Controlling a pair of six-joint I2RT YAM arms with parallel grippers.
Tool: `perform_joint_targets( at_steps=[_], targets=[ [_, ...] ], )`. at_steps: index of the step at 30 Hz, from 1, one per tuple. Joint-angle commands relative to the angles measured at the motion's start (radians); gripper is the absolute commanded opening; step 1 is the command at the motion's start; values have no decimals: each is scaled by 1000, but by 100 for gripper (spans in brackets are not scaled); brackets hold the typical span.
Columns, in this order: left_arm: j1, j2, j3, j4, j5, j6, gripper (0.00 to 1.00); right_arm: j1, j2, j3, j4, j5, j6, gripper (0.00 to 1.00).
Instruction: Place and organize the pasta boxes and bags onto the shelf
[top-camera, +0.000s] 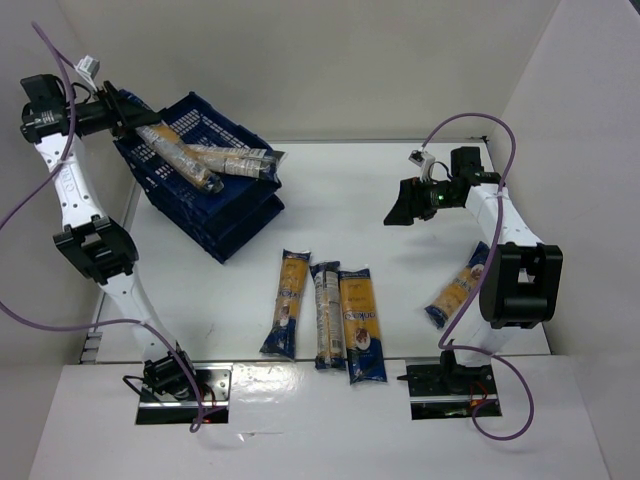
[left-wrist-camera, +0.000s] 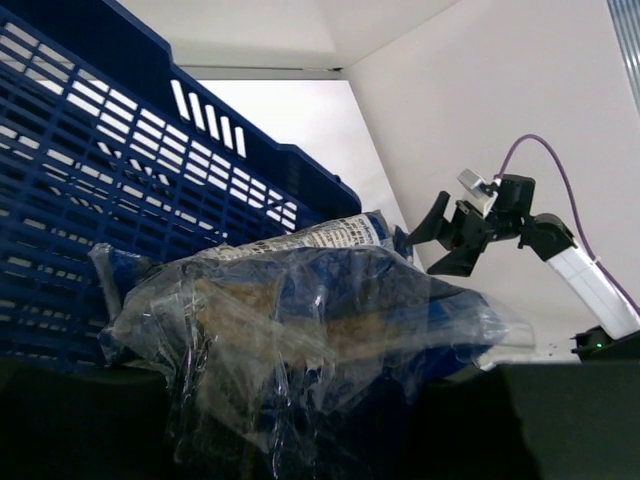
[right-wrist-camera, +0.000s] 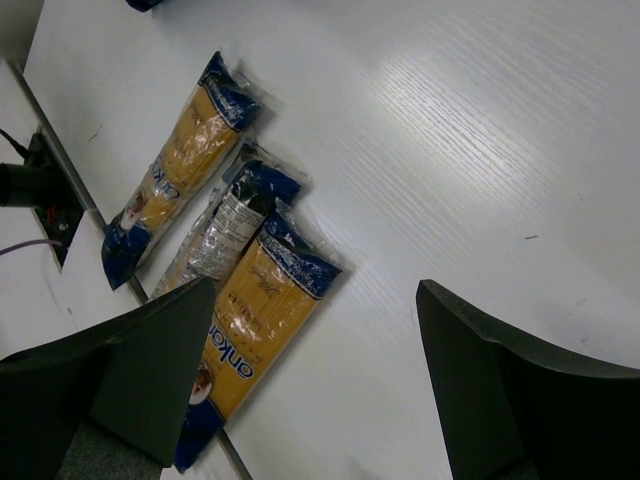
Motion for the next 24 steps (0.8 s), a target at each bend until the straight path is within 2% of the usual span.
perform_joint_targets(
  at_steps=[1, 5, 7, 9, 10, 11, 12, 13, 24],
  targets=[
    [16, 12, 53, 3, -17, 114, 20, 2, -27, 27, -16, -19, -18, 90],
    [27, 12, 79, -23, -43, 135, 39, 2, -18, 27, -16, -28, -27, 90],
    [27, 12, 79, -33, -54, 145, 45, 2, -18, 27, -16, -28, -27, 90],
    [27, 12, 79, -44, -68, 155, 55, 2, -18, 27, -25, -28, -27, 90],
    [27, 12, 79, -53, -68, 164, 57, 2, -18, 27, -25, -28, -27, 90],
    [27, 12, 79, -53, -78, 164, 65, 2, -18, 27, -25, -28, -36, 90],
    [27, 12, 79, -53, -89, 164, 65, 2, -18, 27, -25, -28, -36, 90],
    [27, 12, 79, -62, -89, 174, 73, 2, -18, 27, -25, -28, -36, 90],
    [27, 12, 136, -106, -172, 223, 83, 2, -8, 27, -34, -37, -46, 90]
  ],
)
